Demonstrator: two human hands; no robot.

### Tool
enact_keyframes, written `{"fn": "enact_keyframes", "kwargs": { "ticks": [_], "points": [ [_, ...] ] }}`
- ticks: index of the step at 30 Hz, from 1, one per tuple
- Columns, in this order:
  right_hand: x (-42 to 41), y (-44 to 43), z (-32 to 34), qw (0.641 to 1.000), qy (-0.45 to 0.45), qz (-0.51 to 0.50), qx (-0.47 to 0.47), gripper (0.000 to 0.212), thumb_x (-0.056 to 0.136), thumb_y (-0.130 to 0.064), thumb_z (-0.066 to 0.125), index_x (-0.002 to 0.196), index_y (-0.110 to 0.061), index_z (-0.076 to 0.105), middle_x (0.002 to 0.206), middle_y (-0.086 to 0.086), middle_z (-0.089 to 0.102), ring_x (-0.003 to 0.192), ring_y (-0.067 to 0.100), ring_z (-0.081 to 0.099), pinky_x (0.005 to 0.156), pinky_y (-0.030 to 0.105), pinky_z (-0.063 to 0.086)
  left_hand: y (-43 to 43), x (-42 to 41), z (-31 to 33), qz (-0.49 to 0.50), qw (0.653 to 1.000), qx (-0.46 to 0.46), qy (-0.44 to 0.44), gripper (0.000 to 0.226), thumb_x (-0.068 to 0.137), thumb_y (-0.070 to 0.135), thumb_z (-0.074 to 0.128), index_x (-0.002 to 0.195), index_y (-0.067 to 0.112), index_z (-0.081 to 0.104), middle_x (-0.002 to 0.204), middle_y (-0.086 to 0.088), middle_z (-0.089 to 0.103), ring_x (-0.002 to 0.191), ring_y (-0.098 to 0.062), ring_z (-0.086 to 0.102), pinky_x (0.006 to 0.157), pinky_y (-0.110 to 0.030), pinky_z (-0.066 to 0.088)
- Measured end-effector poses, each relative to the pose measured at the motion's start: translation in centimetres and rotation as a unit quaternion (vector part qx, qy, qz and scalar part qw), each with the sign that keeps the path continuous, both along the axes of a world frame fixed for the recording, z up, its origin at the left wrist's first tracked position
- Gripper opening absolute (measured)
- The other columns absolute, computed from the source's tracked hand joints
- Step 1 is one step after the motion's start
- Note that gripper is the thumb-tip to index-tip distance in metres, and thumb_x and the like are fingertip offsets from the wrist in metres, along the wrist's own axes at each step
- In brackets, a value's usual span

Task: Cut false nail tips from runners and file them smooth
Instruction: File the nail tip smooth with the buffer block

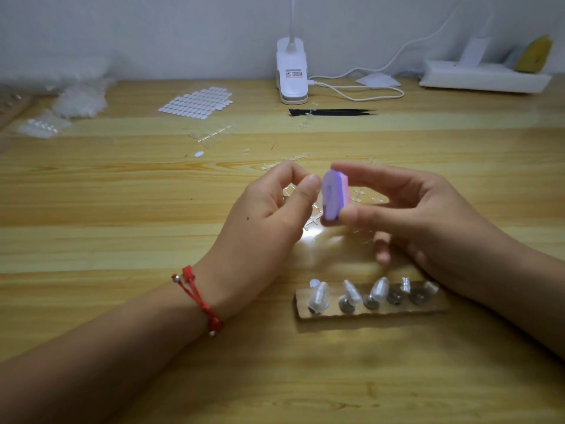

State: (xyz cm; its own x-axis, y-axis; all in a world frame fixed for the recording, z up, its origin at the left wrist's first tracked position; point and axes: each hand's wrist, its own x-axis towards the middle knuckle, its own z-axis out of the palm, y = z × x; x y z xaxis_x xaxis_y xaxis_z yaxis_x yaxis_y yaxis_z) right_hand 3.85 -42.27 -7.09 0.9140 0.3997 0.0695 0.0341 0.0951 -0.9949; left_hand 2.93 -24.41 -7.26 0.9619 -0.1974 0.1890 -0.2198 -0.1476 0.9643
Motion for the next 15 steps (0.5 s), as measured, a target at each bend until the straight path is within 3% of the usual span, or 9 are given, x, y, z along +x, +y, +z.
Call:
{"fn": "enact_keyframes", "kwargs": {
  "ticks": [2,5,9,15],
  "points": [
    [0.13,-0.14,-0.05,1.000,0.004,-0.019,0.005,0.051,0.059,-0.017,0.087,0.107,-0.025,0.074,0.106,-0.001,0.074,0.079,0.017,0.074,0.041,0.015,0.045,-0.06,-0.12,0.06,0.008,1.000,0.009,-0.008,0.026,0.097,0.028,0.050,0.073,0.020,0.048,0.046,0.009,0.028,0.037,-0.005,0.021,0.039,-0.018,0.019],
    [0.10,-0.21,0.19,0.999,0.004,0.035,-0.019,0.049,0.064,-0.015,0.088,0.110,-0.025,0.073,0.111,-0.001,0.073,0.080,0.016,0.074,0.040,0.015,0.045,-0.12,-0.13,0.18,0.033,0.999,-0.013,0.003,0.025,0.095,0.025,0.050,0.071,0.020,0.050,0.047,0.007,0.025,0.037,-0.006,0.019,0.039,-0.018,0.019],
    [0.17,-0.13,0.10,1.000,0.016,-0.007,0.018,0.043,0.059,-0.016,0.083,0.100,-0.028,0.076,0.108,-0.004,0.073,0.078,0.018,0.074,0.040,0.015,0.045,-0.15,-0.13,0.26,0.040,0.998,-0.037,0.018,0.025,0.093,0.025,0.053,0.069,0.020,0.053,0.045,0.009,0.023,0.036,-0.005,0.017,0.037,-0.016,0.016],
    [0.08,-0.33,0.55,0.999,0.010,0.047,-0.015,0.045,0.059,-0.012,0.089,0.098,-0.030,0.076,0.104,-0.006,0.073,0.077,0.017,0.074,0.042,0.016,0.046,-0.09,-0.04,0.30,0.059,0.996,-0.053,0.029,0.023,0.089,0.028,0.057,0.070,0.017,0.057,0.044,0.011,0.025,0.037,-0.004,0.020,0.038,-0.016,0.019]
  ]
}}
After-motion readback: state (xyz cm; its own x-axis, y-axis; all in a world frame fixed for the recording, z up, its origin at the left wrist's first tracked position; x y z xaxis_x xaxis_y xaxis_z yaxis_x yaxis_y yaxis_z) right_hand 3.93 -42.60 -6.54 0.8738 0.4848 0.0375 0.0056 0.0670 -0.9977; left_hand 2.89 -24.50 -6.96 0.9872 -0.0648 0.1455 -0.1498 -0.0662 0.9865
